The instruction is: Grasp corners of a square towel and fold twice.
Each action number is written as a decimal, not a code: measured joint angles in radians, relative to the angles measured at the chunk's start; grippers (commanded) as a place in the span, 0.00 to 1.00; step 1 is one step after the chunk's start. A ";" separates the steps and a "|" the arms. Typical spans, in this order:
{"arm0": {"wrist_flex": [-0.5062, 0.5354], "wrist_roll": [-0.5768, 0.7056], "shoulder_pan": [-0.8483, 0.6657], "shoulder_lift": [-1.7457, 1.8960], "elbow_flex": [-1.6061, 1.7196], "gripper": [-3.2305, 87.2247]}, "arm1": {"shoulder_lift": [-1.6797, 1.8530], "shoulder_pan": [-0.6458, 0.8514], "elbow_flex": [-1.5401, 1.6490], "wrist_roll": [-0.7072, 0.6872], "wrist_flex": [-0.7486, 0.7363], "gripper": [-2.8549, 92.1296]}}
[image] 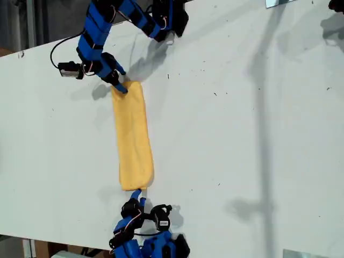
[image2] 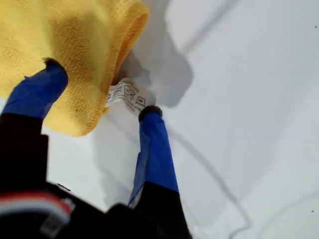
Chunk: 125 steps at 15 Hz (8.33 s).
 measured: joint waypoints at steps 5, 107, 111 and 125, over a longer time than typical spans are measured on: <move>0.261 -0.028 -0.067 0.637 0.273 0.18 | -0.215 0.017 -0.146 0.000 0.052 0.03; 0.391 -0.021 -0.127 1.019 0.456 0.17 | -0.436 -0.669 -1.066 0.245 -0.434 0.25; 0.391 -0.021 -0.127 1.019 0.456 0.17 | -0.606 -0.695 -1.060 0.333 -0.425 0.25; 0.393 0.055 -0.091 1.019 0.454 0.16 | 1.767 -0.588 0.834 0.546 -0.026 0.18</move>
